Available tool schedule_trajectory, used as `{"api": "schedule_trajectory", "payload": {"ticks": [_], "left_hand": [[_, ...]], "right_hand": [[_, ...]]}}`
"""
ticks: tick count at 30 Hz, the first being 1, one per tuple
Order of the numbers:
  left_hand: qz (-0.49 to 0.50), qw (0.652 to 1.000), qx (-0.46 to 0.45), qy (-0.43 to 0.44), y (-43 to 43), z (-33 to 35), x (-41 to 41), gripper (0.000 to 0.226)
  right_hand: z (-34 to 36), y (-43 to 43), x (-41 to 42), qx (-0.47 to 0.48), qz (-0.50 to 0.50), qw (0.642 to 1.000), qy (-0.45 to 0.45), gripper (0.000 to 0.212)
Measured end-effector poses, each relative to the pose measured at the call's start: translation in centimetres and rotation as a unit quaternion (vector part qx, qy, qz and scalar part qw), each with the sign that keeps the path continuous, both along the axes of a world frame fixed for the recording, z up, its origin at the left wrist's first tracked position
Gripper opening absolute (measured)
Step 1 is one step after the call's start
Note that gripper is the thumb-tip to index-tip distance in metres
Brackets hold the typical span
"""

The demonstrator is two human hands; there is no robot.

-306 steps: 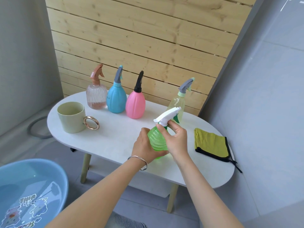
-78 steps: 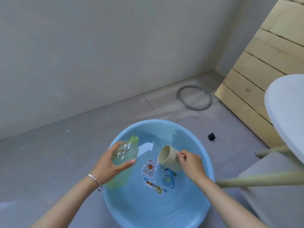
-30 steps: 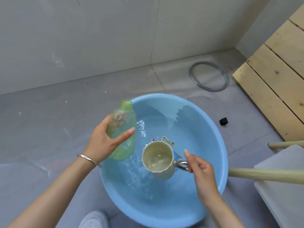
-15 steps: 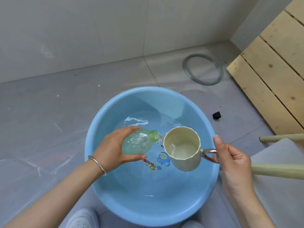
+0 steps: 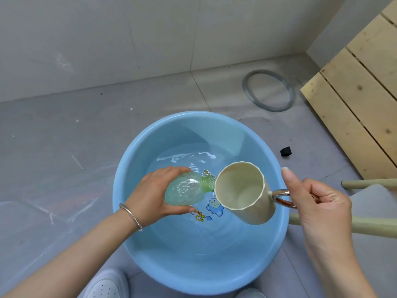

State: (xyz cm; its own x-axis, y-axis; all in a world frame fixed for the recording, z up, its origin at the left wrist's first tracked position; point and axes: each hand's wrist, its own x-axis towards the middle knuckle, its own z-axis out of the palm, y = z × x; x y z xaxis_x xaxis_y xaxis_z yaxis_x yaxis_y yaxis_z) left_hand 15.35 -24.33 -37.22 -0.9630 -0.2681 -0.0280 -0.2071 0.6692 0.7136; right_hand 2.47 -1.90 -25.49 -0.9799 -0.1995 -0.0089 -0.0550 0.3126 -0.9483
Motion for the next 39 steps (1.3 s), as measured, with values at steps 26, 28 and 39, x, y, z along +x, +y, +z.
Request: {"api": "schedule_trajectory", "payload": {"ticks": [26, 28, 39], "left_hand": [[-0.018, 1.000, -0.001, 0.001, -0.1, 0.2, 0.1, 0.077], [-0.016, 1.000, 0.001, 0.007, -0.1, 0.2, 0.1, 0.077], [-0.014, 0.999, -0.030, -0.001, -0.1, 0.2, 0.2, 0.084]], "right_hand": [[2.4, -1.0, 0.6, 0.073, 0.026, 0.994, 0.077, 0.053], [2.7, -1.1, 0.7, 0.073, 0.030, 0.993, 0.084, 0.051], [3.2, -1.3, 0.9, 0.080, 0.041, 0.989, 0.119, 0.055]]}}
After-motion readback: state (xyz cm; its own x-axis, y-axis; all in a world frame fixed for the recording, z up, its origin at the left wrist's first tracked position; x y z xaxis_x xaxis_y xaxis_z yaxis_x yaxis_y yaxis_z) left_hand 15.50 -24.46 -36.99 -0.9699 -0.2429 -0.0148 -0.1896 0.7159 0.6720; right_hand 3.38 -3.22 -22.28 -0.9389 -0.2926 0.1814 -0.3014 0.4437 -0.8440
